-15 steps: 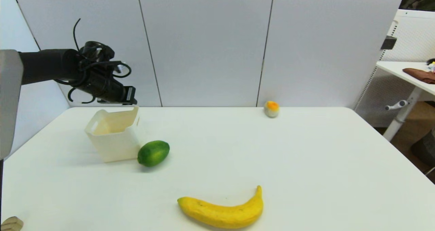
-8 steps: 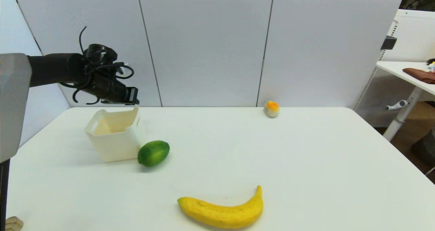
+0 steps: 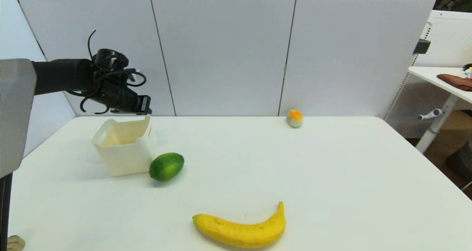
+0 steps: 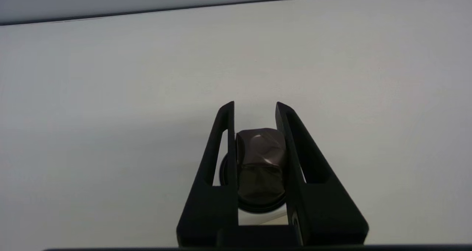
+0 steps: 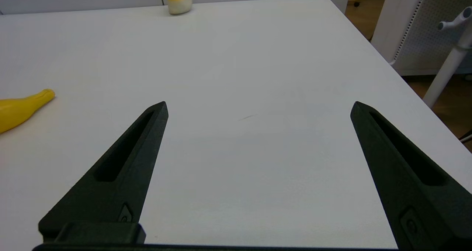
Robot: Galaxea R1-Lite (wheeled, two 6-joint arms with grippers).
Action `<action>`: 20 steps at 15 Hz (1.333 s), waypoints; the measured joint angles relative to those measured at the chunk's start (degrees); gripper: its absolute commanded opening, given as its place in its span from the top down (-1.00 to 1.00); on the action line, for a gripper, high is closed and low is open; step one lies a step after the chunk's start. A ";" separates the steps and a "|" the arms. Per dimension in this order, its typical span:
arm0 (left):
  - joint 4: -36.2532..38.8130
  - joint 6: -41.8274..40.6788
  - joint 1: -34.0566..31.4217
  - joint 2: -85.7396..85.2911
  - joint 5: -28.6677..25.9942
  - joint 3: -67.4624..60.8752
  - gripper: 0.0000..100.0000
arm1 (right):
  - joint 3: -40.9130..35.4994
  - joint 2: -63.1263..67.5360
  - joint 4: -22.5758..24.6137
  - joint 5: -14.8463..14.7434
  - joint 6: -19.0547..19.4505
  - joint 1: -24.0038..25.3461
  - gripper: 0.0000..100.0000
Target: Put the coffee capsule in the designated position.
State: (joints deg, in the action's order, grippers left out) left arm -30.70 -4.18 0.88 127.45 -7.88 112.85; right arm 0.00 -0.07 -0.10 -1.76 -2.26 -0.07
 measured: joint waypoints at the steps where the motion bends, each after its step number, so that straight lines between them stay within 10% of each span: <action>1: 0.02 0.00 0.00 0.02 0.00 0.00 1.00 | 0.00 0.00 0.00 0.00 -0.02 0.00 -1.00; 2: 0.05 0.00 0.00 0.02 0.02 0.00 -1.00 | 0.00 0.00 0.02 0.00 0.00 0.00 -1.00; 20: 3.36 -0.89 -3.49 -8.18 -0.06 0.05 -1.00 | 0.00 0.00 0.00 0.00 -0.05 0.02 -1.00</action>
State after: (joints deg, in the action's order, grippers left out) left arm -27.33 -5.07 -2.61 119.27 -7.94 112.90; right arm 0.00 -0.07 -0.10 -1.76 -2.30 -0.05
